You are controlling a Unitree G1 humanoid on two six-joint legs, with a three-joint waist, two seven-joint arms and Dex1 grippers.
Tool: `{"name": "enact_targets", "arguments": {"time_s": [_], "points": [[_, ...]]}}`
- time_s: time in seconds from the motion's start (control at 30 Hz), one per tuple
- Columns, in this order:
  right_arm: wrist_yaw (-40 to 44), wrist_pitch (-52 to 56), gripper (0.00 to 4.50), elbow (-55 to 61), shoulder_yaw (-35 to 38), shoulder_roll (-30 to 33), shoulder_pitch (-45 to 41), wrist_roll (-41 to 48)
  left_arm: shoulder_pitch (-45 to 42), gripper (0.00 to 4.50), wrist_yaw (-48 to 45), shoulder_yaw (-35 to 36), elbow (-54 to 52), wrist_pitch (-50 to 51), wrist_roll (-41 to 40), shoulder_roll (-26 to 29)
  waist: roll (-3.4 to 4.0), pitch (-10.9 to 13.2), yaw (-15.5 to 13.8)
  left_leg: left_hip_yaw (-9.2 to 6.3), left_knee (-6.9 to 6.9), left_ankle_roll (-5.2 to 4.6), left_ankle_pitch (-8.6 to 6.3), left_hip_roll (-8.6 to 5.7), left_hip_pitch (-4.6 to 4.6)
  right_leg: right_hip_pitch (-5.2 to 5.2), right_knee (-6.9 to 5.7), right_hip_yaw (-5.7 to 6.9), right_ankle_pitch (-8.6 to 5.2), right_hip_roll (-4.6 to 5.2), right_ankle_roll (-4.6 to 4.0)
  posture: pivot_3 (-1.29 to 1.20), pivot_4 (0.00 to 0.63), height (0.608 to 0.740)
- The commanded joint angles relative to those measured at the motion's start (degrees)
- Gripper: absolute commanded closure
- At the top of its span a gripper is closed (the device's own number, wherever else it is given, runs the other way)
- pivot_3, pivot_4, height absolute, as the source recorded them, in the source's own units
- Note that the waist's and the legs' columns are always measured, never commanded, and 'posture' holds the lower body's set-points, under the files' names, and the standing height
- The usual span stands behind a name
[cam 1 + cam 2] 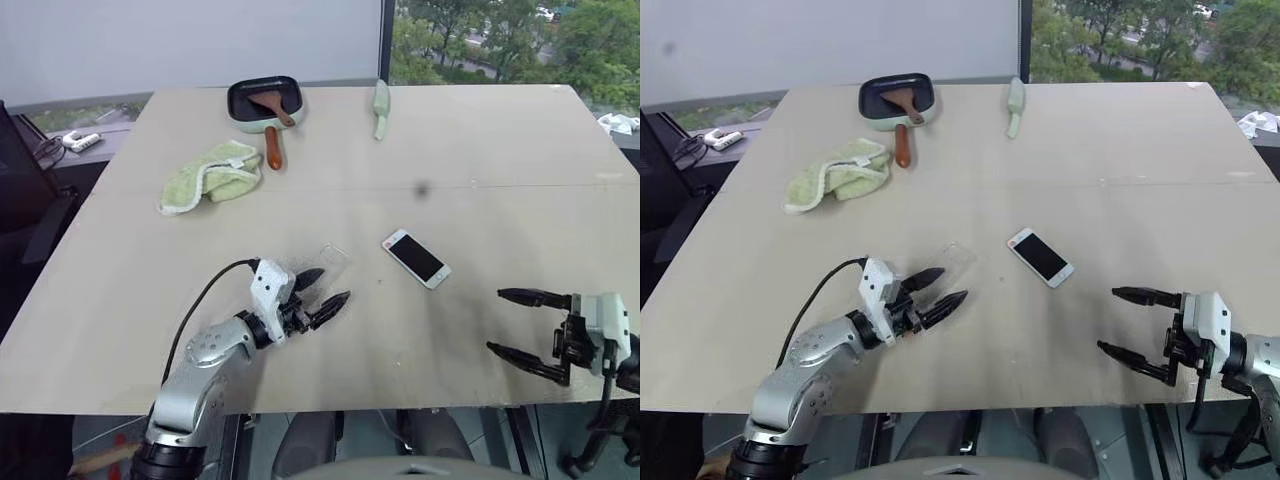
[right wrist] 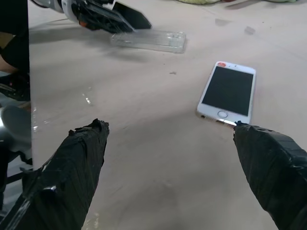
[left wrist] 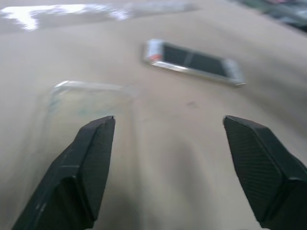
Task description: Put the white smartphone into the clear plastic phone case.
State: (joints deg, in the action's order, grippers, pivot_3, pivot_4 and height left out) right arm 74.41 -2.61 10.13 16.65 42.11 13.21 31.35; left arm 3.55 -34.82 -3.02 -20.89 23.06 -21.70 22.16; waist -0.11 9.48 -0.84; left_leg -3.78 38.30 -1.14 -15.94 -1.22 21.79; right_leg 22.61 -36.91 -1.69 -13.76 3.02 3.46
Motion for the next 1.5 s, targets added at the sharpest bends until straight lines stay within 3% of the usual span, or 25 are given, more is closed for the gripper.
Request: {"name": "enact_targets", "arguments": {"time_s": [0.03, 0.27, 0.3, 0.33, 0.47, 0.53, 0.73, 0.93, 1.3, 1.5], "points": [[0.15, -0.27, 0.00, 0.47, 0.63, 0.82, -0.72, 0.34, -1.34, 0.84, 3.97, -1.75, -2.25, 3.45, 1.34, -1.25, 0.00, 0.00, -0.01, 0.00, 0.00, 0.00, 0.00, 0.00, 0.00, 0.00, 0.00, 0.01, 0.00, 0.00, 0.00, 0.00, 0.150, 0.740], [0.18, -0.36, 0.00, 0.70, 1.16, 1.00, -0.37, 0.49, -2.65, 0.84, 8.24, -4.03, -1.63, 14.00, 2.09, -1.76, 0.08, -0.06, 0.03, -0.03, -0.01, 0.00, 0.00, -0.01, -0.03, -0.03, 0.00, 0.03, 0.00, -0.01, 0.00, 0.00, 0.150, 0.740], [0.13, -0.38, 0.00, 0.81, 1.20, 0.95, -0.22, 0.50, -2.78, 1.41, 8.61, -4.50, -1.93, 15.17, 2.57, -1.32, 0.10, -0.09, 0.03, -0.03, -0.01, 0.00, 0.00, -0.01, -0.05, -0.05, -0.01, 0.03, 0.00, -0.01, 0.00, 0.00, 0.150, 0.740], [0.03, -0.42, 0.00, 0.91, 1.21, 0.87, -0.09, 0.47, -2.85, 1.60, 9.61, -4.62, -2.25, 16.39, 3.10, -1.23, 0.11, -0.11, 0.05, -0.02, -0.01, 0.00, 0.00, -0.01, -0.07, -0.08, -0.01, 0.03, 0.00, -0.01, 0.00, 0.00, 0.150, 0.740], [-0.38, -0.47, 0.00, 1.24, 1.01, 0.63, 0.08, 0.42, -2.82, 3.74, 13.79, -4.20, -3.48, 21.27, 4.29, -1.69, 0.15, -0.16, 0.05, -0.02, 0.00, 0.00, 0.00, -0.01, -0.10, -0.12, -0.01, 0.02, 0.00, -0.01, 0.01, 0.00, 0.150, 0.740], [-0.52, -0.56, 0.00, 1.26, 0.89, 0.54, 0.04, 0.38, -2.73, 4.44, 16.00, -3.55, -4.17, 24.09, 4.49, -2.38, 0.15, -0.19, 0.05, -0.02, 0.00, 0.00, 0.00, -0.01, -0.10, -0.12, -0.01, 0.02, 0.00, -0.01, 0.01, 0.00, 0.150, 0.740], [-0.55, -0.84, 0.00, 0.83, 0.56, 0.51, -0.44, 0.23, -3.62, 4.44, 18.51, -3.26, -4.66, 27.10, 5.50, -2.17, 0.25, -0.39, 0.16, -0.01, -0.01, 0.00, 0.00, 0.00, -0.13, -0.13, -0.03, 0.00, 0.00, -0.02, 0.00, 0.00, 0.150, 0.740], [-0.62, -1.00, 0.00, 0.32, 0.09, 0.27, -1.19, -0.07, -5.29, 4.44, 16.56, -3.40, -4.44, 23.54, 5.46, -1.40, 0.28, -0.45, 0.15, 0.00, 0.00, 0.01, 0.00, -0.01, -0.18, -0.17, -0.04, -0.01, -0.01, -0.03, -0.01, 0.00, 0.150, 0.740], [0.19, -1.13, 0.00, 0.44, 0.22, -0.17, -1.24, 0.77, -8.98, 4.44, -10.43, -13.34, -4.21, 3.61, 4.23, 10.69, 0.15, -0.33, 0.08, 0.02, -0.03, 0.01, 0.00, -0.04, 0.00, 0.00, 0.03, -0.02, -0.03, 0.01, -0.04, 0.00, 0.150, 0.740], [0.11, -0.83, 0.00, 1.67, 0.34, -0.48, 0.32, 1.43, -11.36, 4.44, -19.37, -15.56, -2.58, -1.61, 3.15, 11.63, 0.14, -0.31, 0.03, 0.00, -0.05, 0.00, 0.00, -0.01, 0.01, 0.00, 0.03, 0.01, -0.08, 0.05, -0.14, 0.00, 0.150, 0.740]]}}
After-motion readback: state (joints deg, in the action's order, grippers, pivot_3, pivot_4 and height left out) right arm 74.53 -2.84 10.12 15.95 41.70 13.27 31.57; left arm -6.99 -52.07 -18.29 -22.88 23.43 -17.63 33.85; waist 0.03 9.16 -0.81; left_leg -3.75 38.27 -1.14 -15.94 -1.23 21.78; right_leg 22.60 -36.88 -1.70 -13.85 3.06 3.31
